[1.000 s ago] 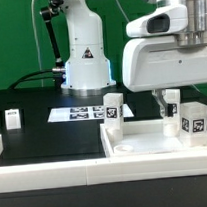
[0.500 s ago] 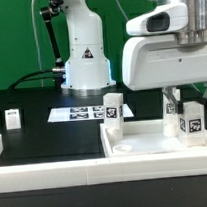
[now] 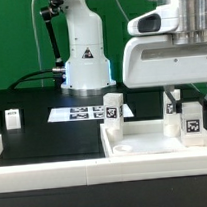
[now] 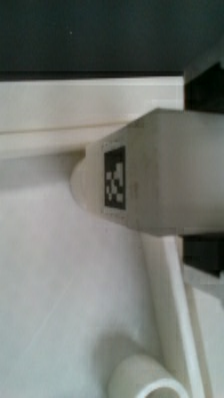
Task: Assemble square table
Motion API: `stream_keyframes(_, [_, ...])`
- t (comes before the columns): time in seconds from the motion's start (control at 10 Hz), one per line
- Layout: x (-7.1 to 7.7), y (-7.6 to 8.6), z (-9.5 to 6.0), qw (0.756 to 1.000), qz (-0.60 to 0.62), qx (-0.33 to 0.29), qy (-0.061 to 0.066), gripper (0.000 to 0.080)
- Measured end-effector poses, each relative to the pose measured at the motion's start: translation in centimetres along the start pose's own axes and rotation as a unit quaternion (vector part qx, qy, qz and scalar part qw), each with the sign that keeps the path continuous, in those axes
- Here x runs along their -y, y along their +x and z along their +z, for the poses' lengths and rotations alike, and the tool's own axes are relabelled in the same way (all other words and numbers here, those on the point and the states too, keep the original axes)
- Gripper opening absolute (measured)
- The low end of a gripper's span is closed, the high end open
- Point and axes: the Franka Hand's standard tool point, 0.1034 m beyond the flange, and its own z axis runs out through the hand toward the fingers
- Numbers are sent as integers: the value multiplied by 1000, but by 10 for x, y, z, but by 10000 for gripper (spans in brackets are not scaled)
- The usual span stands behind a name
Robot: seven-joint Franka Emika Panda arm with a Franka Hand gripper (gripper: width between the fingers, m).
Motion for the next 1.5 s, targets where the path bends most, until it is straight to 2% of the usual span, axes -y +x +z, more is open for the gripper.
stream_keyframes(0.4, [-1, -2, 1, 981, 195, -19, 13, 287])
stream_keyframes(0.6, [0, -2, 1, 949, 314, -23, 17, 287])
stream_keyframes(0.8, [-1, -2, 0, 924, 381, -16, 21, 287])
stream_keyframes(0.9, [-2, -2, 1, 904, 426, -11, 25, 287])
stream_keyframes(1.0, [-2, -2, 0, 888, 460, -8, 26, 287])
stream_keyframes(1.2, [-5, -1, 0, 869, 493, -4, 28, 288])
stream_keyframes(1.3, [-9, 1, 1, 870, 493, 7, 18, 288])
stream_keyframes(1.4, [-10, 4, 0, 865, 502, 13, 19, 288])
stream_keyframes(1.5, [-9, 3, 1, 845, 534, 15, 20, 288])
